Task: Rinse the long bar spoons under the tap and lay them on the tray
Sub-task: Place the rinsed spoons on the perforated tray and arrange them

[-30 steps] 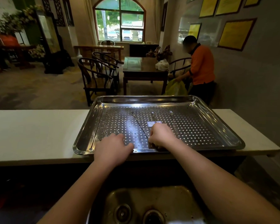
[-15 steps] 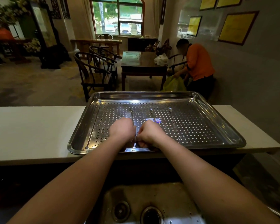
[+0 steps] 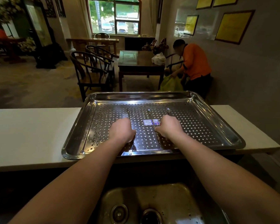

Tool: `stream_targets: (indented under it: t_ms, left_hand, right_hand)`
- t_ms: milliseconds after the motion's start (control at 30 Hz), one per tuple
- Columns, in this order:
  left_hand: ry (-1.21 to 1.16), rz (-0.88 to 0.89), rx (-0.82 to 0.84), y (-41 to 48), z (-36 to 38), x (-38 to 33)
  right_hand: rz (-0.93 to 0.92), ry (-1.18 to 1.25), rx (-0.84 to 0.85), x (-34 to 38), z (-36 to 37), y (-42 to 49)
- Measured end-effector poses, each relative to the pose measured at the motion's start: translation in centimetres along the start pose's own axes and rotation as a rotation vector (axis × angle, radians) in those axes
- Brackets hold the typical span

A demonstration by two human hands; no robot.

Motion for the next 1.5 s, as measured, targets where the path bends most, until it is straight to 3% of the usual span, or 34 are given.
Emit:
stream_targets:
  t_ms: [367,933,1200,1500]
  left_hand:
    - [0.016,-0.002,-0.023,-0.4,0.2,-0.2]
    - [-0.05,-0.025,0.002,-0.3,0.3,0.1]
    - [-0.024,0.024,0.04,0.0,-0.1,1.0]
    - [0.155,0.135,0.012,-4.6,-0.7,1.8]
  right_hand:
    - [0.037,0.071,-0.016,1.0,0.8,0.0]
    - [-0.057,0.083,0.038,2.7,1.7,-0.4]
    - [-0.004,0.0,-0.142,-3.0,-4.2,0.6]
    - [0.072,-0.067,-0.119,-5.8,-4.3,0.3]
Point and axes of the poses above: each hand's wrist, its own y-axis towards the middle knuckle, its own z-axis out of the palm, x = y × z, the point moved 10 cm from there along y, towards the middle knuckle, and after that the axes turned 15 degrees about y, right-handed, at the moved point
